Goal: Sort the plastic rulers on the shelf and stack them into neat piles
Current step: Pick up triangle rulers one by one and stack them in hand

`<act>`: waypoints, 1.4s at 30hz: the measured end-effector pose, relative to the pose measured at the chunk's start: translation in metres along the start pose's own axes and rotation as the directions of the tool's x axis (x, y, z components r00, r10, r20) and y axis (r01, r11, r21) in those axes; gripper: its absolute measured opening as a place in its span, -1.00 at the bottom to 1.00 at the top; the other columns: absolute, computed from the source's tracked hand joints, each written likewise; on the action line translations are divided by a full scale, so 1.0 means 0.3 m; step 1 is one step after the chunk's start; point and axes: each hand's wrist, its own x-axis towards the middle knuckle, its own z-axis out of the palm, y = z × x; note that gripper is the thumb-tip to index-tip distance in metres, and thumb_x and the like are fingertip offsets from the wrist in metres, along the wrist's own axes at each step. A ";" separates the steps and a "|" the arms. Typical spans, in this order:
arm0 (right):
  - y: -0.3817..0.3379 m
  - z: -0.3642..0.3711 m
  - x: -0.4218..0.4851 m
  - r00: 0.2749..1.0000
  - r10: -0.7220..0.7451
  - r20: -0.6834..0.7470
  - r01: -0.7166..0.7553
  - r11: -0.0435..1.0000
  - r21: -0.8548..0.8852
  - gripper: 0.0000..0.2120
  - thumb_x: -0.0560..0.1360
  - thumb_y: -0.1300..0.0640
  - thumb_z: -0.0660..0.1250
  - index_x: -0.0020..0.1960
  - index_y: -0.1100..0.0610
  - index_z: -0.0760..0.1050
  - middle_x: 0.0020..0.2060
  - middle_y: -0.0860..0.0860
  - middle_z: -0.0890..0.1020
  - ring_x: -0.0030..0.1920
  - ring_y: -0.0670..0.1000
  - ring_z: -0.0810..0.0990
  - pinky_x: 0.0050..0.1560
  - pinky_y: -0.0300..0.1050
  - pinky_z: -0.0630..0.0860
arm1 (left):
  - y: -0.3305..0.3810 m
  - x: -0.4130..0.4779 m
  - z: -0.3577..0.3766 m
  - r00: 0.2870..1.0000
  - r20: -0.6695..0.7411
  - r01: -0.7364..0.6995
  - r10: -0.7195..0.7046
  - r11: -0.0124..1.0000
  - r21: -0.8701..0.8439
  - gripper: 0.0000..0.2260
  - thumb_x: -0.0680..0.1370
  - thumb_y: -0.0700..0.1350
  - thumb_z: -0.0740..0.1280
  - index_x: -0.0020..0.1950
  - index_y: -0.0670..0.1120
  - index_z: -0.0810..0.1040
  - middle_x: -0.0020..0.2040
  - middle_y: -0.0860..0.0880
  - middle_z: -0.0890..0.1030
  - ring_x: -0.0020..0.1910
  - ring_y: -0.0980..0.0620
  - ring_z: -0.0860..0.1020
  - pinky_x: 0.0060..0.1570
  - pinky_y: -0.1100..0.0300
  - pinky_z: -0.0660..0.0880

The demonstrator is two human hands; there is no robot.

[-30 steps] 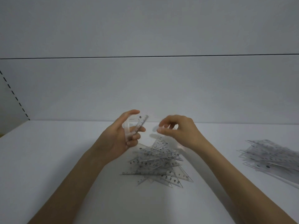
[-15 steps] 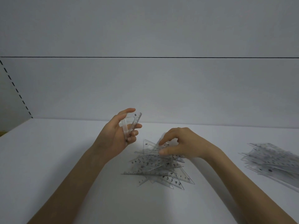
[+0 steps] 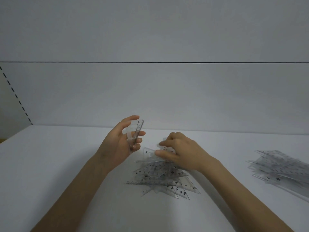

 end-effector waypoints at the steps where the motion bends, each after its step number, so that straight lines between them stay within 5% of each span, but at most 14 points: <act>1: -0.003 0.013 0.010 1.000 0.027 0.015 -0.027 0.999 0.034 -0.46 0.49 -0.31 0.18 0.31 -0.01 0.50 0.11 -0.03 0.48 0.21 -0.05 0.37 0.17 -0.11 0.38 | -0.001 0.000 0.002 1.000 -0.002 0.000 0.000 1.000 0.006 -0.77 0.60 -0.06 0.13 0.12 0.01 0.56 -0.14 -0.21 0.53 -0.37 -0.01 0.45 -0.46 0.23 0.40; 5: -0.010 0.032 0.045 0.995 0.074 0.061 -0.086 0.971 0.223 -0.58 0.41 -0.21 0.40 0.13 0.04 0.62 0.09 0.00 0.52 0.16 -0.06 0.43 0.08 -0.18 0.42 | 0.001 -0.001 0.007 1.000 -0.008 0.002 -0.002 1.000 0.013 -0.77 0.60 -0.05 0.13 0.11 0.01 0.56 -0.15 -0.20 0.55 -0.35 -0.01 0.46 -0.44 0.22 0.42; 8: -0.020 0.022 0.044 0.989 0.144 0.044 -0.149 0.898 0.414 -0.76 0.39 -0.05 0.49 -0.02 0.04 0.62 -0.10 -0.13 0.53 -0.20 -0.23 0.44 -0.25 -0.39 0.32 | 0.003 -0.003 0.003 1.000 -0.008 0.001 -0.001 1.000 -0.005 -0.77 0.59 -0.05 0.15 0.11 0.01 0.57 -0.15 -0.20 0.55 -0.34 -0.03 0.46 -0.43 0.22 0.43; 11: -0.013 -0.007 0.041 0.956 0.288 -0.056 -0.175 0.713 0.679 -0.94 0.40 0.12 0.50 -0.18 0.04 0.62 -0.36 -0.13 0.53 -0.45 -0.23 0.38 -0.35 -0.35 0.31 | 0.001 -0.003 -0.002 1.000 -0.008 -0.001 0.001 1.000 -0.028 -0.78 0.58 -0.05 0.16 0.08 0.01 0.58 -0.17 -0.20 0.56 -0.35 -0.03 0.46 -0.44 0.22 0.43; 14: -0.005 -0.062 0.018 0.914 0.400 -0.066 -0.136 0.457 0.879 -0.97 0.44 0.18 0.46 -0.16 0.13 0.63 -0.40 -0.03 0.59 -0.42 -0.12 0.46 -0.39 -0.30 0.38 | 0.003 0.000 -0.003 0.999 -0.010 -0.037 0.037 0.997 -0.067 -0.80 0.56 -0.04 0.17 0.06 0.01 0.57 -0.17 -0.19 0.56 -0.36 -0.02 0.46 -0.44 0.22 0.43; 19: -0.064 -0.079 0.004 0.918 0.388 0.084 -0.112 0.051 0.992 -0.96 0.51 0.28 0.33 -0.06 0.20 0.54 -0.26 0.10 0.68 -0.29 -0.02 0.65 -0.22 -0.20 0.59 | -0.016 -0.002 0.014 0.995 0.083 -0.050 0.057 0.995 -0.087 -0.73 0.43 -0.04 0.33 0.12 0.00 0.55 -0.14 -0.18 0.54 -0.28 -0.03 0.49 -0.34 0.20 0.47; 22: -0.096 -0.064 0.009 0.922 0.374 0.103 -0.131 0.050 0.990 -0.96 0.48 0.26 0.35 -0.09 0.18 0.57 -0.20 0.04 0.70 -0.24 -0.08 0.57 -0.21 -0.23 0.45 | -0.040 -0.002 0.032 0.986 0.154 -0.069 0.069 0.998 -0.005 -0.62 0.38 -0.09 0.32 0.21 0.00 0.50 -0.13 -0.14 0.54 -0.26 0.00 0.51 -0.30 0.22 0.49; 24: -0.098 -0.061 0.010 0.920 0.376 0.111 -0.102 -0.044 0.994 -0.97 0.46 0.28 0.39 -0.13 0.20 0.61 -0.26 0.02 0.66 -0.31 -0.09 0.51 -0.31 -0.27 0.41 | -0.048 0.000 0.037 0.981 0.173 -0.103 0.091 0.993 0.059 -0.50 0.31 -0.17 0.41 0.24 0.02 0.48 -0.12 -0.14 0.56 -0.28 0.03 0.52 -0.28 0.25 0.51; 30: -0.123 -0.051 0.003 0.933 0.315 0.175 -0.112 -0.207 0.972 -0.97 0.48 0.34 0.36 -0.11 0.27 0.58 -0.22 0.12 0.69 -0.25 -0.01 0.67 -0.16 -0.23 0.61 | -0.062 -0.006 0.025 0.958 0.253 -0.164 0.137 0.983 0.088 -0.41 0.25 -0.17 0.49 0.26 0.08 0.50 -0.03 -0.18 0.56 -0.18 0.01 0.53 -0.15 0.24 0.52; 32: -0.144 -0.044 0.001 0.926 0.331 0.182 -0.113 -0.216 0.970 -0.98 0.47 0.34 0.36 -0.12 0.29 0.57 -0.21 0.13 0.69 -0.26 -0.03 0.67 -0.20 -0.25 0.60 | -0.064 -0.010 0.031 0.953 0.272 -0.167 0.136 0.981 0.094 -0.46 0.32 -0.17 0.48 0.27 0.08 0.50 -0.04 -0.16 0.54 -0.15 0.02 0.53 -0.15 0.24 0.52; 36: -0.152 -0.012 0.003 0.908 0.404 0.112 -0.174 0.122 0.977 -0.92 0.42 0.14 0.46 -0.20 0.15 0.64 -0.25 0.01 0.63 -0.30 -0.08 0.44 -0.25 -0.23 0.36 | -0.068 -0.024 0.053 0.955 0.252 -0.185 0.153 0.977 0.110 -0.63 0.50 -0.15 0.35 0.28 0.12 0.49 -0.08 -0.09 0.54 -0.21 0.08 0.53 -0.23 0.25 0.49; 40: -0.159 -0.009 -0.002 0.892 0.450 0.041 -0.158 0.226 0.961 -0.84 0.42 0.12 0.47 -0.28 0.19 0.64 -0.41 -0.05 0.58 -0.42 -0.16 0.44 -0.32 -0.28 0.35 | -0.063 -0.031 0.062 0.955 0.263 -0.182 0.136 0.970 0.159 -0.70 0.55 -0.06 0.20 0.26 0.16 0.47 -0.05 -0.12 0.56 -0.11 0.01 0.56 -0.22 0.15 0.53; 42: -0.159 -0.012 -0.003 0.878 0.474 -0.059 -0.143 0.378 0.915 -0.78 0.44 0.08 0.45 -0.30 0.19 0.63 -0.51 -0.11 0.54 -0.48 -0.22 0.43 -0.33 -0.33 0.33 | -0.063 -0.033 0.059 0.953 0.278 -0.179 0.123 0.966 0.186 -0.74 0.58 -0.05 0.22 0.25 0.16 0.47 -0.05 -0.11 0.56 -0.13 0.02 0.56 -0.25 0.14 0.52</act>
